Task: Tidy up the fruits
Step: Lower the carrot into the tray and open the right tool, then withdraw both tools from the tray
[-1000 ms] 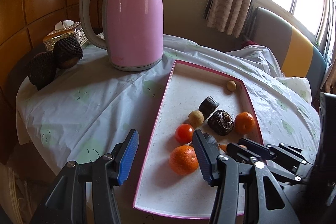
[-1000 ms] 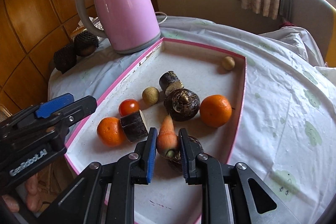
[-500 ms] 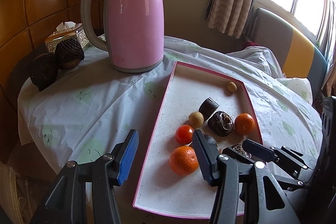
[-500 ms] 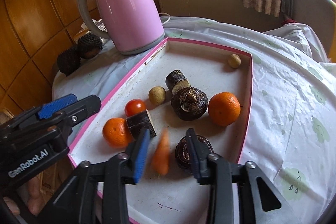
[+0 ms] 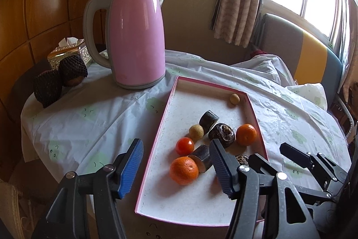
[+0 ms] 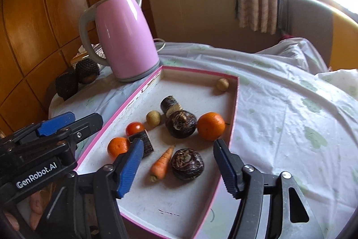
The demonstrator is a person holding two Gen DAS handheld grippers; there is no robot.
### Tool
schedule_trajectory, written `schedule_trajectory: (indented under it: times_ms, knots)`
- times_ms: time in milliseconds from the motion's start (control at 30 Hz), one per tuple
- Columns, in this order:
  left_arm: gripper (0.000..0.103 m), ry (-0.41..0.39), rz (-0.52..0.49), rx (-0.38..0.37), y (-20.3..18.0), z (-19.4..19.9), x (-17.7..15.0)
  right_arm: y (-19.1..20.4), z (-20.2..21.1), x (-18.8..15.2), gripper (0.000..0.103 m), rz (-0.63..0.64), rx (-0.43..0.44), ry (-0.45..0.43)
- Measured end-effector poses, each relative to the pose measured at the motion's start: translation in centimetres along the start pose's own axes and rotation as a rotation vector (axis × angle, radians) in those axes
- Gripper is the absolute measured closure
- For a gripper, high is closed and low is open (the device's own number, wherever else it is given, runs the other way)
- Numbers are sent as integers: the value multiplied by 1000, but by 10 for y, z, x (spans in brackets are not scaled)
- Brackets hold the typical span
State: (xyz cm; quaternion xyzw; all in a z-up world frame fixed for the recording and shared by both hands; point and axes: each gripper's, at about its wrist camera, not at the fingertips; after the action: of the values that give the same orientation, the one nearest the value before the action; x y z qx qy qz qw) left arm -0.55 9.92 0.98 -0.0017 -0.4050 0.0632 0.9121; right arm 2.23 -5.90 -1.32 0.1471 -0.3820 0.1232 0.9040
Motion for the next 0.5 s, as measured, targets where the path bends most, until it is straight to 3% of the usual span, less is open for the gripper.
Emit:
schedule_trajectory:
  times_ms: [200,300,500]
  knots:
    - [37,-20,-41,6,-13,8,-3,-9,11,-7,25,-11,-70,-30]
    - [37,-23,-34,38,-16,10,-2,-14,13,-9,25,-25,-88,-28]
    - [37,-25,-8,30,-15,13,-3,-18,19,-12,24,-34,-103,-38]
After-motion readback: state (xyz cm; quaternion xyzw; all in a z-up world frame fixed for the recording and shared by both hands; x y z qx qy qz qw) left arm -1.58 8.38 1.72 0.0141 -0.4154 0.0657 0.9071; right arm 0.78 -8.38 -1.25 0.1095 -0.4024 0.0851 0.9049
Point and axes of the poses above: each gripper's, at about its wrist camera, not at the fingertips, and z roughly against the way its jaws point, y to its left, x to its top, and after that the axes turned 2 degrees about -z, right-handed
